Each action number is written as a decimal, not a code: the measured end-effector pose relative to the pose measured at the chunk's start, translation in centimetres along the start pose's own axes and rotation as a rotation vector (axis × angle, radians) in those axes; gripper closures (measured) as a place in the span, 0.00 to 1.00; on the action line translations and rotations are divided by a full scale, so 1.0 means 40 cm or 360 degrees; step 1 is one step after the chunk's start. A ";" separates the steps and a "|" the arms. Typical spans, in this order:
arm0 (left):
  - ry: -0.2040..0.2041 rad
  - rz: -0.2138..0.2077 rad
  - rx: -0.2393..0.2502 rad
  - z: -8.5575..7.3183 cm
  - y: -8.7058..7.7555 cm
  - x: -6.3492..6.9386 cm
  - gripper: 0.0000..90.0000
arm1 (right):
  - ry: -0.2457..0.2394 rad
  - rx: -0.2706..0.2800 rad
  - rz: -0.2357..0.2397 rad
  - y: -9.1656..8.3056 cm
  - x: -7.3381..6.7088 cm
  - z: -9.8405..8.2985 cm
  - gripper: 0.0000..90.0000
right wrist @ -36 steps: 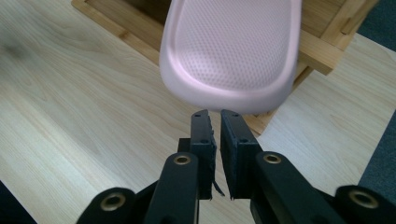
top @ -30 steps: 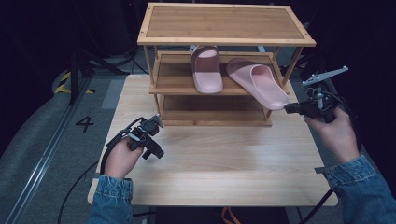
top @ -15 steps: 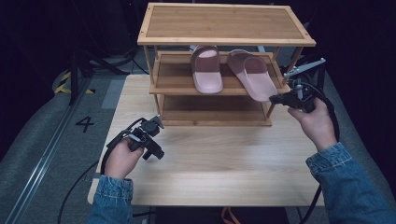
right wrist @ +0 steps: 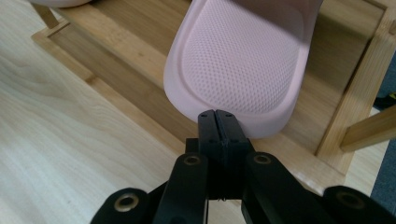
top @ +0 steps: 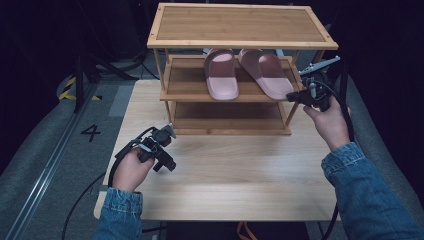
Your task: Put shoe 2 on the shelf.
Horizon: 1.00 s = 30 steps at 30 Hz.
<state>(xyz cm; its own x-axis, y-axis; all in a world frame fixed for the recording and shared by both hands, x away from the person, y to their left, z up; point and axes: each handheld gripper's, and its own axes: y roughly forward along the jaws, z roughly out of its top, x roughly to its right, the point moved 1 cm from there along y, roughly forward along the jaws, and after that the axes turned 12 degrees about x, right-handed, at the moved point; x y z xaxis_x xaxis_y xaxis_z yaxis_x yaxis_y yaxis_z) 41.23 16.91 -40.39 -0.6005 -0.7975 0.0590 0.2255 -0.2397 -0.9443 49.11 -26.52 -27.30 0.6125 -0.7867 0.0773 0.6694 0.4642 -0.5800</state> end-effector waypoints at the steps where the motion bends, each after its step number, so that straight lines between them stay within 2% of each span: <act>1: 0.0004 -0.0002 -0.0001 0.000 0.001 0.000 0.19 | -0.0013 0.0013 -0.0002 0.005 0.002 0.001 0.99; 5: 0.0006 -0.0006 0.0001 0.000 0.000 -0.001 0.19 | -0.0002 0.0041 0.0003 0.010 0.000 0.004 0.97; 8: -0.0003 -0.0005 0.0010 -0.003 0.000 -0.004 0.19 | 0.0006 0.0128 -0.0043 -0.014 0.003 0.009 0.94; 10: -0.0009 -0.0007 0.0002 -0.003 0.001 -0.005 0.19 | 0.0031 0.0165 -0.0116 -0.026 0.018 0.013 0.93; 12: -0.0006 -0.0008 0.0006 -0.004 0.002 -0.004 0.19 | 0.0059 0.0143 -0.0185 -0.024 0.032 0.012 0.95; 13: -0.0006 -0.0008 0.0006 -0.004 0.002 -0.004 0.19 | 0.0059 0.0143 -0.0185 -0.024 0.032 0.012 0.95; 15: 0.0005 -0.0005 -0.0001 -0.005 -0.001 -0.004 0.19 | 0.0098 0.0106 -0.0251 -0.008 0.051 0.007 0.98; 18: -0.0017 -0.0005 -0.0004 -0.011 -0.002 -0.006 0.19 | 0.0142 0.0082 -0.0313 0.010 0.064 0.003 1.00; 22: -0.0021 0.0008 -0.0007 -0.022 -0.002 -0.013 0.19 | 0.0183 0.0042 -0.0350 0.042 0.075 -0.003 1.00; 27: -0.0042 0.0020 -0.0008 -0.036 -0.006 -0.015 0.19 | 0.0210 0.0052 -0.0363 0.068 0.080 0.000 1.00; 30: -0.0047 0.0024 -0.0009 -0.042 -0.007 -0.017 0.19 | 0.0195 0.0042 -0.0373 0.081 0.081 0.000 1.00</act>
<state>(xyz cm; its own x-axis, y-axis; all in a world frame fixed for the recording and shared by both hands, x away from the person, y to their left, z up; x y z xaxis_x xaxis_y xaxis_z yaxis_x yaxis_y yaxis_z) 40.29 18.44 -40.70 -0.5740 -0.8171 0.0541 0.2299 -0.2242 -0.9470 53.28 -27.56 -28.92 0.3853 -0.9165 0.1074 0.7986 0.2729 -0.5364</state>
